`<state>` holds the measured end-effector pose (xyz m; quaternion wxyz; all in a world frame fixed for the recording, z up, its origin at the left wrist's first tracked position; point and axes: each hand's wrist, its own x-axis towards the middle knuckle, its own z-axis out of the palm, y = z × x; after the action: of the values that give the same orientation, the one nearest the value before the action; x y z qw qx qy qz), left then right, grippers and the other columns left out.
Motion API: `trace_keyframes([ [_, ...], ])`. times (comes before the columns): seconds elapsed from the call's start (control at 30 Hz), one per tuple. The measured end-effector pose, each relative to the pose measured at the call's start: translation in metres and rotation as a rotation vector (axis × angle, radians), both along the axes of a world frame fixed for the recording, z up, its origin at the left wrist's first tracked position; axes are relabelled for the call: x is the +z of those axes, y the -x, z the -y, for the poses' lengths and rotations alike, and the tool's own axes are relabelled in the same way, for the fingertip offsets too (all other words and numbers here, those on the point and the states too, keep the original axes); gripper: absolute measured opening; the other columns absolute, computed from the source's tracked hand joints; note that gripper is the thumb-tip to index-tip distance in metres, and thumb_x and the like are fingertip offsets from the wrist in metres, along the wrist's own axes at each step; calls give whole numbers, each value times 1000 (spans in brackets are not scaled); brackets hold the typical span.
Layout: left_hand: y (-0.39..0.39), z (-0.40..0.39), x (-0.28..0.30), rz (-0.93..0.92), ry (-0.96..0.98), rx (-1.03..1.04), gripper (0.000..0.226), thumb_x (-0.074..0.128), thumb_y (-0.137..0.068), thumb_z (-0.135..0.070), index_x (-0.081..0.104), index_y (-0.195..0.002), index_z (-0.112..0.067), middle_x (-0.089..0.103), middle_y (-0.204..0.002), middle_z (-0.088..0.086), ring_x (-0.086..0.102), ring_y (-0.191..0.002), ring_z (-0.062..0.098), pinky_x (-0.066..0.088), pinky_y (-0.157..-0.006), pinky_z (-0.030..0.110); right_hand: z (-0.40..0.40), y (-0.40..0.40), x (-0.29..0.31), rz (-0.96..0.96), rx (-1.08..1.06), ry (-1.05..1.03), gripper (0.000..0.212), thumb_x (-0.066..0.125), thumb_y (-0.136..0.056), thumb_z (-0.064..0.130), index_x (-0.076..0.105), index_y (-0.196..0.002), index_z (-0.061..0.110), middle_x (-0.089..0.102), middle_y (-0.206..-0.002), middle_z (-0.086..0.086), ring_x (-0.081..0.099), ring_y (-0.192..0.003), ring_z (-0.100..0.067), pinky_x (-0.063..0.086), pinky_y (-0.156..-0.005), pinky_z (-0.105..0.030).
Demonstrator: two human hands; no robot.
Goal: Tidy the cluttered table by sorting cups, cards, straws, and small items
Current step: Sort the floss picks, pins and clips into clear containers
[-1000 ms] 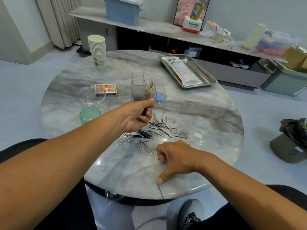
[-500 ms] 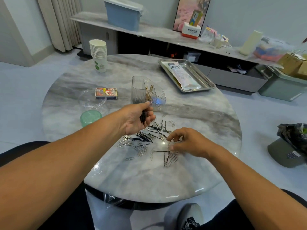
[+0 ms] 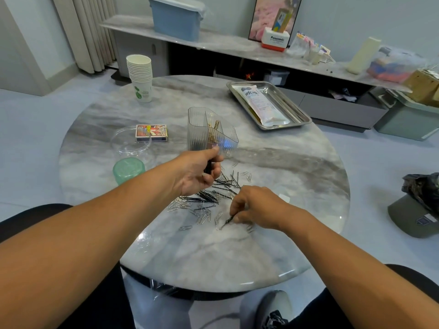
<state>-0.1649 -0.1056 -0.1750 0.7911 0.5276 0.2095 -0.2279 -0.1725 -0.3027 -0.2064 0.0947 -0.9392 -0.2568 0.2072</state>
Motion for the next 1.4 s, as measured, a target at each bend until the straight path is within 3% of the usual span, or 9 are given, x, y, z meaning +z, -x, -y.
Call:
trace_keyframes([
  [0.23,0,-4,-1,4,-50,5,26,52,-104,-33,59,-91,-11,55,-64,1,49,-51,8,30,-37,13,-1,-12,-1,69,44,154,9,73,-89,25,66,-83,28,70,-91,11,62,-89,-15,41,-86,-33],
  [0.4,-2,-6,-2,22,-58,19,24,53,-104,-32,58,-91,-12,56,-63,1,52,-47,7,35,-39,13,9,-15,6,25,-95,9,6,59,-98,23,57,-92,24,66,-90,8,58,-88,-18,34,-74,-28],
  [0.53,-2,-5,-4,19,-81,8,24,52,-104,-30,58,-92,-10,56,-65,3,52,-46,7,35,-37,13,15,-20,16,18,-209,-139,14,68,-93,15,63,-89,28,67,-87,7,60,-82,-13,45,-73,-29],
  [0.63,-2,-3,-6,12,-98,-16,24,52,-105,-30,58,-92,-10,56,-64,3,52,-49,7,36,-38,13,17,-22,18,-24,-313,-250,19,77,-87,12,70,-96,27,71,-80,6,60,-67,-3,47,-63,-22],
  [0.8,-2,-2,-6,6,-113,-23,25,51,-105,-31,58,-93,-11,56,-65,2,52,-48,7,35,-39,13,20,-25,17,59,-379,-172,15,86,-79,18,75,-87,25,67,-72,13,62,-68,-6,44,-64,-22],
  [1.0,-2,-1,-5,1,-118,-14,25,51,-105,-32,58,-93,-11,55,-67,3,51,-48,7,34,-39,13,6,-15,7,17,-218,-82,15,84,-76,14,80,-88,22,71,-76,11,64,-72,-6,53,-69,-24],
  [1.13,-1,0,-5,3,-119,-10,25,51,-105,-32,58,-96,-10,55,-67,3,51,-49,7,35,-39,13,-3,-14,-4,13,-159,-61,11,82,-80,15,78,-89,20,66,-72,11,61,-72,-8,49,-68,-24],
  [1.3,1,-1,-5,-7,-115,4,26,51,-105,-33,58,-93,-11,56,-63,2,52,-46,7,35,-39,13,-11,-14,-11,55,-45,84,14,70,-92,24,61,-81,23,65,-84,4,60,-84,-21,42,-64,-31],
  [1.4,1,-2,-5,-9,-108,19,27,48,-106,-33,57,-94,-10,56,-65,3,52,-48,8,36,-39,13,-14,-11,-11,157,24,130,12,61,-96,24,57,-85,22,63,-96,-2,60,-89,-27,43,-69,-35],
])
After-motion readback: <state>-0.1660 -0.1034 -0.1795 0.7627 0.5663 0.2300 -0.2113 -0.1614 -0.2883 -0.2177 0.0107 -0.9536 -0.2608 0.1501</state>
